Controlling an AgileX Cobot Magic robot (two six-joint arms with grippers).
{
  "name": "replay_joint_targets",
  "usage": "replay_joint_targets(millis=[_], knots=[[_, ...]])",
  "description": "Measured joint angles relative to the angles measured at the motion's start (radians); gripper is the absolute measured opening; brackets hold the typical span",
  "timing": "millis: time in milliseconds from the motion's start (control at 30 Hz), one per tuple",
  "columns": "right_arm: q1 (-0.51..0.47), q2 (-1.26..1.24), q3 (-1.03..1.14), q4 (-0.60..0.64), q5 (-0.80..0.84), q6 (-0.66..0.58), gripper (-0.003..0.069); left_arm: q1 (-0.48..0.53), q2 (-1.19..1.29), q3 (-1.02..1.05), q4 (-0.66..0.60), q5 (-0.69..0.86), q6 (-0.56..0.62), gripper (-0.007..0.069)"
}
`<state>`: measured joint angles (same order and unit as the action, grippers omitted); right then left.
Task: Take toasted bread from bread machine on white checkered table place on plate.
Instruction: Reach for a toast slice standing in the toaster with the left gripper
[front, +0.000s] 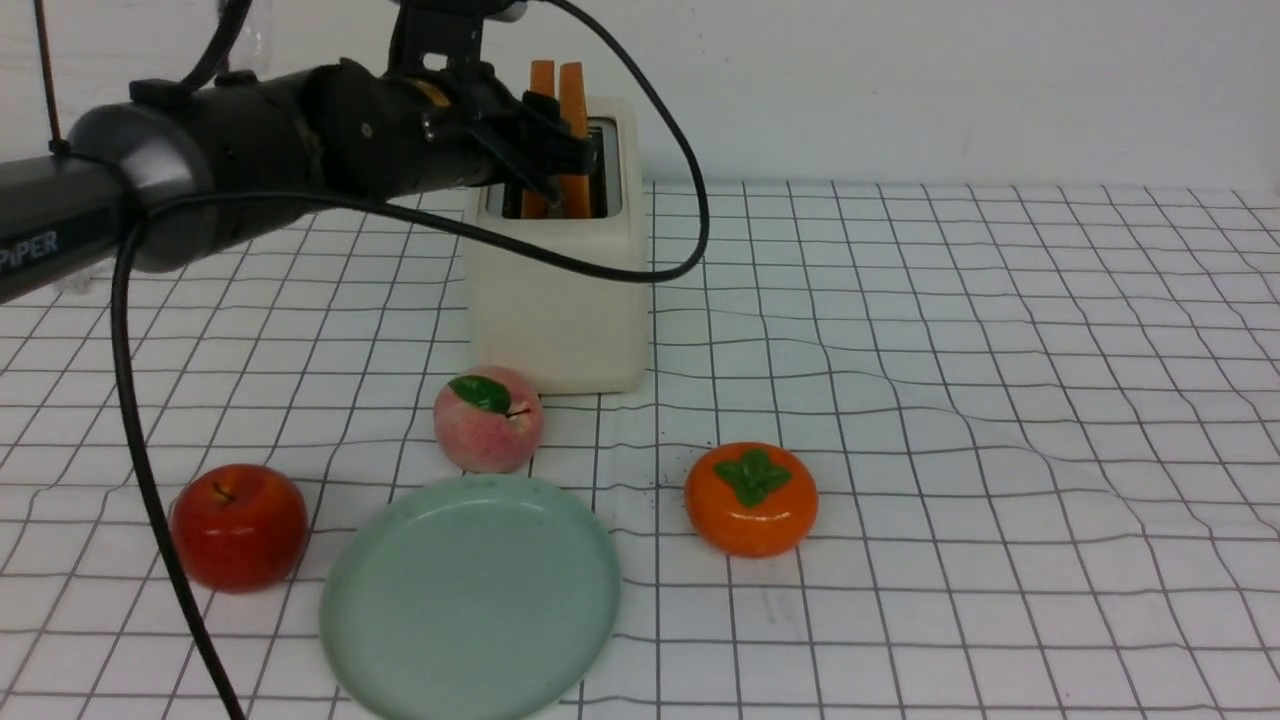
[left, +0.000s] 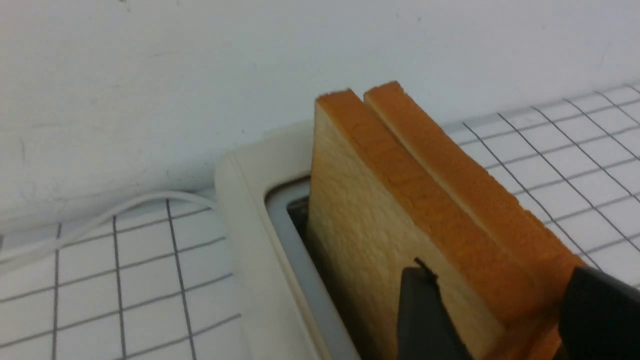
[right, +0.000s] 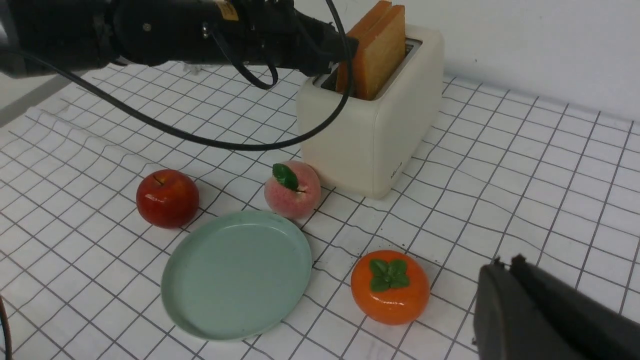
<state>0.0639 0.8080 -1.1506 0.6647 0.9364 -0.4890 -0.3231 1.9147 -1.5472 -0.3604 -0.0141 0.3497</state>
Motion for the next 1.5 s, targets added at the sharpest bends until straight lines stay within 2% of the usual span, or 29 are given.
replay_joint_targets(millis=[200, 467, 600, 633, 700, 767, 1267, 1367, 1500], knots=[[0.0, 0.0, 0.0, 0.001, 0.0, 0.0, 0.0015, 0.0, 0.025, -0.002, 0.0, -0.097, -0.001, 0.0325], [0.0, 0.0, 0.0, 0.001, 0.002, 0.0, 0.0021, 0.0, 0.044, -0.005, 0.0, -0.129, -0.002, 0.0254], [0.0, 0.0, 0.0, 0.002, 0.002, 0.0, 0.0021, 0.0, 0.044, -0.005, 0.0, -0.131, -0.002, 0.0123], [0.0, 0.0, 0.0, 0.002, 0.002, 0.0, 0.0021, 0.0, 0.044, -0.005, 0.0, -0.131, -0.002, 0.0123], [0.0, 0.0, 0.0, 0.002, 0.002, 0.0, 0.0021, 0.0, 0.044, -0.005, 0.0, -0.134, -0.002, 0.0039], [0.0, 0.0, 0.0, 0.002, 0.002, 0.0, 0.0021, 0.0, 0.044, -0.005, 0.0, -0.136, -0.002, 0.0001], [0.0, 0.0, 0.0, 0.002, 0.002, 0.0, 0.0034, 0.0, 0.018, -0.005, -0.003, -0.087, -0.002, -0.0001], [0.0, 0.0, 0.0, 0.002, 0.002, 0.0, 0.0036, 0.0, 0.022, -0.005, -0.003, -0.085, -0.002, 0.001], [0.0, 0.0, 0.0, 0.002, 0.002, 0.0, 0.0042, 0.0, 0.033, -0.005, -0.003, -0.088, -0.002, 0.0069]])
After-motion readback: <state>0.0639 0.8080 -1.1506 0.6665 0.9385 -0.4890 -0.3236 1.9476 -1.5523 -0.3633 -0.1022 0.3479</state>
